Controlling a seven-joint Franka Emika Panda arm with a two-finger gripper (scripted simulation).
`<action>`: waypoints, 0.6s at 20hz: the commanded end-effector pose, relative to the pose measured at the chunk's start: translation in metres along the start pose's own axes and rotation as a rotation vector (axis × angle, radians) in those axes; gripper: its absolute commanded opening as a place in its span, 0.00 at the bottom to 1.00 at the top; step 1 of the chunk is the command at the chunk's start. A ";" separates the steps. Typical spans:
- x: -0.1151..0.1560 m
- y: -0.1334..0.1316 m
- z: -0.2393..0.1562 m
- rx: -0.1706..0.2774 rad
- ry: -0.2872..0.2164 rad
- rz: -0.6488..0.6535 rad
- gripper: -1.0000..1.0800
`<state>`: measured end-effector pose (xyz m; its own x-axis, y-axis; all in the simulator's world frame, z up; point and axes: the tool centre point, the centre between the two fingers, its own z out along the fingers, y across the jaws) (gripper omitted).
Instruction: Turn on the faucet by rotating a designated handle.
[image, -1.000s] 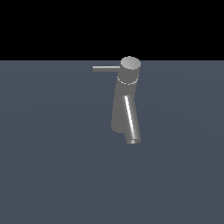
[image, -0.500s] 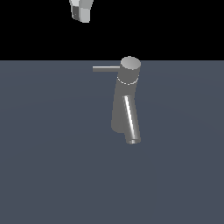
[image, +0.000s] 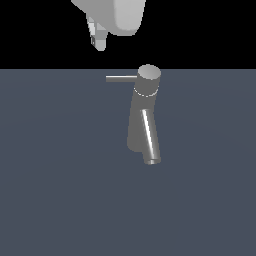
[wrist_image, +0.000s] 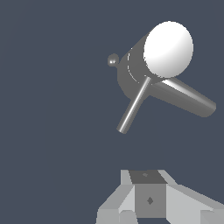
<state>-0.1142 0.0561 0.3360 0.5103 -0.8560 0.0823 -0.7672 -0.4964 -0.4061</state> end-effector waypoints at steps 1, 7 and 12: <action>0.005 -0.005 0.010 0.021 0.019 0.059 0.00; 0.021 -0.018 0.034 0.070 0.066 0.199 0.00; 0.035 -0.027 0.050 0.106 0.100 0.301 0.00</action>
<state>-0.0622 0.0487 0.3075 0.2527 -0.9668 0.0383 -0.8291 -0.2368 -0.5065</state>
